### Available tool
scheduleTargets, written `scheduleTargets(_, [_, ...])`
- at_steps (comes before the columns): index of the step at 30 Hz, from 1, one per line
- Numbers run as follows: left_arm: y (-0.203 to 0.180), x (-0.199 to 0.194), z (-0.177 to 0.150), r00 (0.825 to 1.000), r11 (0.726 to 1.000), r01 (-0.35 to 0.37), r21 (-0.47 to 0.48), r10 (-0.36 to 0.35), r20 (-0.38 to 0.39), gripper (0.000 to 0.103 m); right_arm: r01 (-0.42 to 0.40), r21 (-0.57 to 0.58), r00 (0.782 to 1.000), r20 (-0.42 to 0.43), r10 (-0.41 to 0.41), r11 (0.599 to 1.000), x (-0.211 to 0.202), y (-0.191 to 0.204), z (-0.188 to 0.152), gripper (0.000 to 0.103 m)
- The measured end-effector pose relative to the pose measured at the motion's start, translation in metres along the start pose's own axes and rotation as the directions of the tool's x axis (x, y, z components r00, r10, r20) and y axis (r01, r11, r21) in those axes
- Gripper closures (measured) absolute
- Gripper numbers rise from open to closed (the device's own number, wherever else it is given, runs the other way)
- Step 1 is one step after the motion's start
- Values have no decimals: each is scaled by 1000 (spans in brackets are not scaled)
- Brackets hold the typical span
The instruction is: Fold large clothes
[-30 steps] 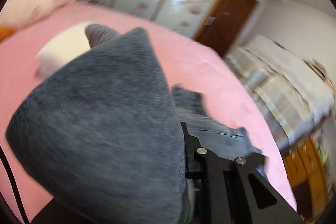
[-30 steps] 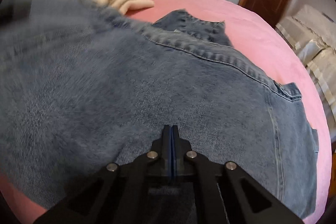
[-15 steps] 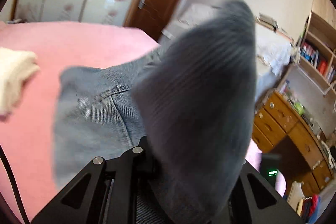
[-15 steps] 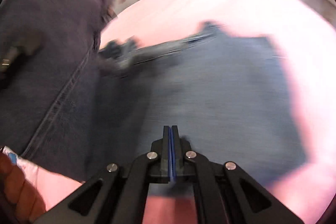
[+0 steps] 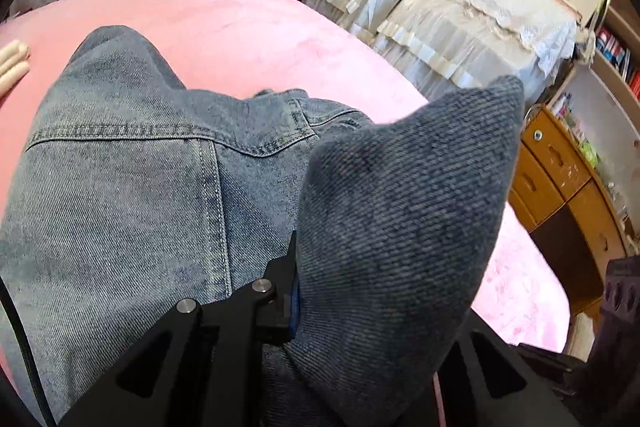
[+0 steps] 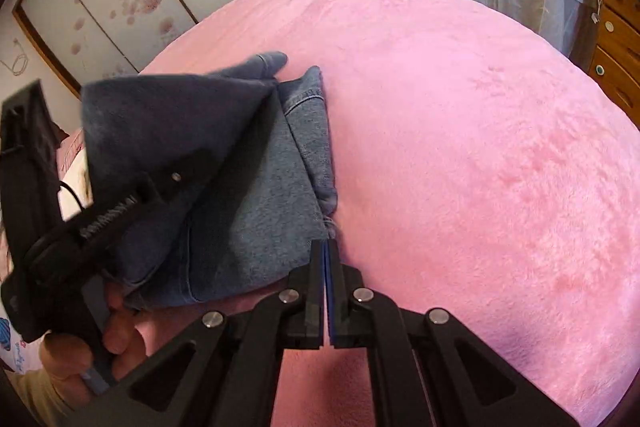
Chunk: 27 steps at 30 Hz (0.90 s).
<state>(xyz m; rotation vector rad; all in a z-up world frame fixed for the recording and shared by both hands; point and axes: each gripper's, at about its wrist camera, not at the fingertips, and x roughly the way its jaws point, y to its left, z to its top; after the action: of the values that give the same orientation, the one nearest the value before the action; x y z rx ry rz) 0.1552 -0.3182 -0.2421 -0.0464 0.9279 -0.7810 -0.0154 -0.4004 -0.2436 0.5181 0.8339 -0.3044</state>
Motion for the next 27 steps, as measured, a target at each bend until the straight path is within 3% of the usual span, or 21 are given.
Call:
scheduleTargets(5, [-23,-11,-6,999,999,20,32,-21,31,89,4,13,999,33,-5,1000,-5,-9,7,101])
scheduleTargets(10, [-24,9,-27,995,994,-74,83,79,-56,84,39,2,999,-17,-39,999,-1,-11,10,101])
scheduleTargets(11, [-24,6,-28,995,993,-67,95,73,-61,80,44,4,999,-26,-44,999,-1,-11,11,101])
scheduleTargets(14, [-18,-16,-21,992,998,13,58,-6,-123,38,51,0,998,-24,-51,999,-11,-6,20,95])
scheduleTargets(17, [-4,-61,-18,980,993,119,-18,-120,-161,35,43,-5,999,-5,-43,999,-27,0,30,73])
scheduleTargets(19, [8,-89,-21,977,990,132,-52,-139,-162,35,24,-9,999,27,-23,1000,-41,8,37,65])
scheduleTargets(21, [29,-120,-23,987,992,93,-85,-103,-124,34,-6,-13,999,39,6,1000,-51,17,45,61])
scheduleTargets(23, [51,-145,-23,997,995,-17,-102,9,-79,30,-48,-12,998,37,48,999,-55,27,51,58])
scheduleTargets(24, [63,-151,-24,992,989,-110,-96,102,-76,28,-73,-20,997,28,74,997,-54,35,54,52])
scheduleTargets(27, [89,-142,-29,961,964,-254,-77,243,-132,29,-35,-72,999,0,35,997,-39,55,56,45])
